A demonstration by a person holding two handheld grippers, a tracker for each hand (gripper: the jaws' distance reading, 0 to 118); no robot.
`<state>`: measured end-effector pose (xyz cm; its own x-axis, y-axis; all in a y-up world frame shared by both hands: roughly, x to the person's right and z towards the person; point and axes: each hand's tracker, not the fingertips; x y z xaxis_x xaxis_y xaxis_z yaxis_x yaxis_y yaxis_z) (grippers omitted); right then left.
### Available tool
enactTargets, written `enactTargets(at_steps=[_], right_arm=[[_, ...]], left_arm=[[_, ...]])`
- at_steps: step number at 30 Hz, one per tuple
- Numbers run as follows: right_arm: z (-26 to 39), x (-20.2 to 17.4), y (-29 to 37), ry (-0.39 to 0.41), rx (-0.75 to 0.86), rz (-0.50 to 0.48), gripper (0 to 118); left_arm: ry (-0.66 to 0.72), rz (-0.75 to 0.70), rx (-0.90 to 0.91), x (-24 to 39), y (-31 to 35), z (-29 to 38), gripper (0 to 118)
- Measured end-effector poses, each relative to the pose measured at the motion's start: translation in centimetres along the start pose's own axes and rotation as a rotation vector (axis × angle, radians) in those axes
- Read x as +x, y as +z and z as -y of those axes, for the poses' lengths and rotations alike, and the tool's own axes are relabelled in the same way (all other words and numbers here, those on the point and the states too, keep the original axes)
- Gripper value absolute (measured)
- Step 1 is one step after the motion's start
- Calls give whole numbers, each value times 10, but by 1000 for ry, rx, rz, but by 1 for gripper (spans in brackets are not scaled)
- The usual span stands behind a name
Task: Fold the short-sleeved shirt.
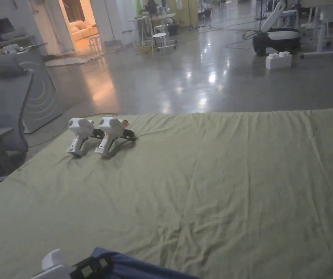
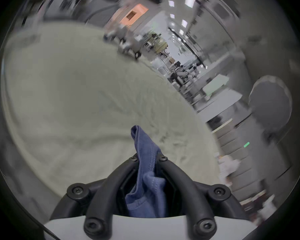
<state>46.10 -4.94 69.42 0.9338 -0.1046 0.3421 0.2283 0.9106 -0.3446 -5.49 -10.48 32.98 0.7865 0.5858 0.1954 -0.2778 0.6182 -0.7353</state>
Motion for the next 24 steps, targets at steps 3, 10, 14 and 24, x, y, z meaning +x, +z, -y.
enactTargets(at_steps=[3, 10, 14, 24], right_arm=[[4, 5, -4, -65, -6, -18, 0], [17, 20, 15, -117, 31, 2, 0], [20, 36, 29, -155, 30, 89, 0], [31, 56, 30, -194, 2, 118, 0]], left_arm=[[-256, -14, -8, 22, -6, -9, 10], [-542, 160, -205, 166, -87, 105, 10], [-746, 113, -316, 188, -129, 177, 10], [-636, 253, -341, 186, -122, 193, 89]])
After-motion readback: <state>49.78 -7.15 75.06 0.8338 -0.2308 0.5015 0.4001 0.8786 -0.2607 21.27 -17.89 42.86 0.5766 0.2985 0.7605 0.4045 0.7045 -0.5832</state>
